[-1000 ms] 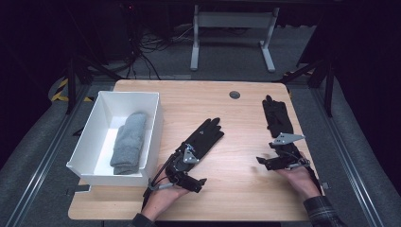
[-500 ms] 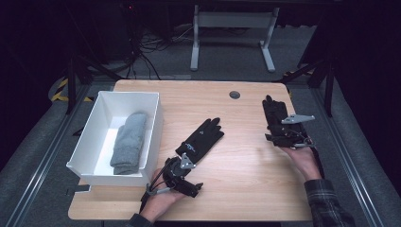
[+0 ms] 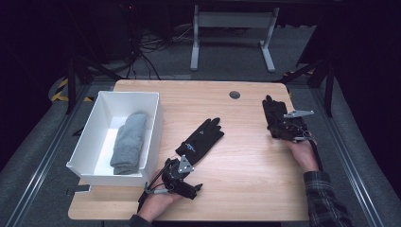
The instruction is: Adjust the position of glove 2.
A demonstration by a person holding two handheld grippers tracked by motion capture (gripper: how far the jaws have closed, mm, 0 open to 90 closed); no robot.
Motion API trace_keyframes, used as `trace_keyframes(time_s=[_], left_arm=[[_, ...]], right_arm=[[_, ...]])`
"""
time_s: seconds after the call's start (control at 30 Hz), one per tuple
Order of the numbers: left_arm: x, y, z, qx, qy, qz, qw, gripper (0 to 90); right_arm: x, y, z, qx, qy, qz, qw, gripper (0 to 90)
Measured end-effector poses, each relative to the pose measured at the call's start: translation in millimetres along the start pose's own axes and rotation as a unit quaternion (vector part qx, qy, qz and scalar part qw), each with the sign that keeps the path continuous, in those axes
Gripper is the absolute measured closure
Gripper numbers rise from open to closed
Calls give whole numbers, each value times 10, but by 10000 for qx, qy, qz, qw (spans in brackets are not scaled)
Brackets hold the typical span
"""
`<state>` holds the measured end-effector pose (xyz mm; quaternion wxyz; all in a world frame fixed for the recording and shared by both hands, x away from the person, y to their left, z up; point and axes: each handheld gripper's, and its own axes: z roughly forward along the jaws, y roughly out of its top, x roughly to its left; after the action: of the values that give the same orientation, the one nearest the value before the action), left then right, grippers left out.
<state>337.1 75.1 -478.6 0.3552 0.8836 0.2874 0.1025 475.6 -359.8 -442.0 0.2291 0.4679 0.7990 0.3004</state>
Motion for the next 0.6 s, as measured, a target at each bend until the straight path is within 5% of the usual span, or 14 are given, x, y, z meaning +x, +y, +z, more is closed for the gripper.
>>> trace_keyframes(time_s=[0.27,0.6], left_arm=[[0,-1,0,-3,-2,3,10000,0],[-1,-1,0,0,1,-1,10000,0]], right_arm=[[-16,-41,28,142,-48,-40,9999,873],[-5,-41,-113,-66,30,26,10000,899]])
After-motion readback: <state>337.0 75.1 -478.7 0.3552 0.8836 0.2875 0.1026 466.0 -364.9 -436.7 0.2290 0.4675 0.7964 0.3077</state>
